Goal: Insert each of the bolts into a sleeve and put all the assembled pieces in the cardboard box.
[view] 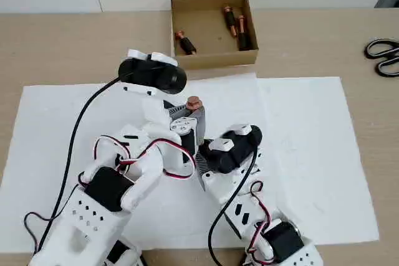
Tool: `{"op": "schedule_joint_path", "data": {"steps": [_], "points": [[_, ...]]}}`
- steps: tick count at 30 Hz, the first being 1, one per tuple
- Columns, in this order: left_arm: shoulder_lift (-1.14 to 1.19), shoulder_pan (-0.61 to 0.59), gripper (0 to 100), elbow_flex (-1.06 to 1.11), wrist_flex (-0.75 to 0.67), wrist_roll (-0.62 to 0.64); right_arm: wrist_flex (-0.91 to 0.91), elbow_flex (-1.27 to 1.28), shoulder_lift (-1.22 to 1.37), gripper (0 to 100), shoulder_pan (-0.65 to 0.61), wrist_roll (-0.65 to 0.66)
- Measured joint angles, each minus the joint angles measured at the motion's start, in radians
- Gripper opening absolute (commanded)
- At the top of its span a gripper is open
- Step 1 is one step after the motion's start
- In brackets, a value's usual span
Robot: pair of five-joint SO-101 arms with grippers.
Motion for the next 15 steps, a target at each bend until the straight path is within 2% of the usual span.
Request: {"op": "schedule_joint_path", "data": {"steps": [8, 15], "points": [[-0.002, 0.0, 1, 0.032, -0.002, 0.0, 0.0, 0.003, 0.002, 0.4, 0.0, 0.0], [-0.002, 0.0, 1, 0.034, -0.005, 0.051, 0.0, 0.003, 0.002, 0.4, 0.0, 0.0]]}}
